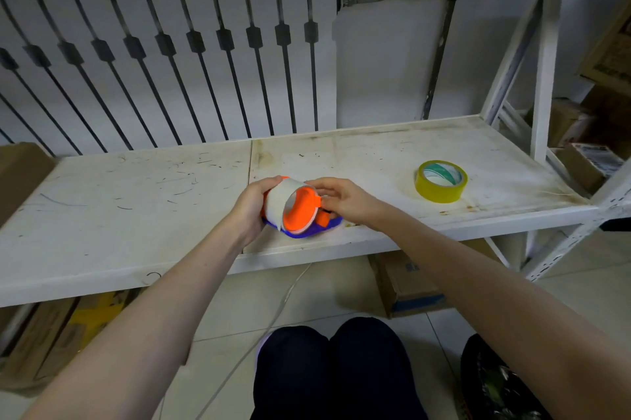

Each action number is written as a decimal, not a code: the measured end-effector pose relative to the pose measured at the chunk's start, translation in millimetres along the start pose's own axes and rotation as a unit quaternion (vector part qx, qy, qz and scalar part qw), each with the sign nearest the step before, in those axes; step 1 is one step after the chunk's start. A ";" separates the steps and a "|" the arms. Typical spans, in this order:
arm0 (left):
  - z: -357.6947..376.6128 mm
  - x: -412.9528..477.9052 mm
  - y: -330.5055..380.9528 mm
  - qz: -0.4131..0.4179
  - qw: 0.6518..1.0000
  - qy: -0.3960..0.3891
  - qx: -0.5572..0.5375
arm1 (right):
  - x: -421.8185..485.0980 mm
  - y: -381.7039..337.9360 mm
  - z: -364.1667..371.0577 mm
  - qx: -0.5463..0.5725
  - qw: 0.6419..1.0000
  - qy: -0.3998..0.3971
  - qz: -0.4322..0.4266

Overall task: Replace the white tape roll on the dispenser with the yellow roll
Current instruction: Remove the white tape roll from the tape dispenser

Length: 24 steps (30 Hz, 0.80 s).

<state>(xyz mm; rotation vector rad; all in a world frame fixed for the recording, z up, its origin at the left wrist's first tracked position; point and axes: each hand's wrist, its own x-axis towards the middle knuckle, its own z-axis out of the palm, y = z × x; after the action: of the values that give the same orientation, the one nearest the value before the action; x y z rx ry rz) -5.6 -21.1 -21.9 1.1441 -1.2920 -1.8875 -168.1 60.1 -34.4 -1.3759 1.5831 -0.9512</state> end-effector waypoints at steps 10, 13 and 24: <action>-8.3 10.7 -11.9 0.025 0.998 0.013 0.053 | 10.1 3.3 -6.8 -0.001 0.992 -0.121 0.019; -11.8 21.1 -14.7 0.074 0.981 0.042 0.175 | 15.0 5.3 -2.6 -0.020 0.995 -0.091 0.037; -4.0 22.2 -29.0 0.169 0.831 0.038 0.529 | 23.2 13.1 8.5 -0.274 0.960 0.054 -0.022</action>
<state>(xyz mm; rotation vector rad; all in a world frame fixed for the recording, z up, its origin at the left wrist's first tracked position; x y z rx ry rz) -12.2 -30.4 -56.8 1.3011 -2.4059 -0.7644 -167.0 38.4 -52.0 -1.7601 2.0029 -0.6391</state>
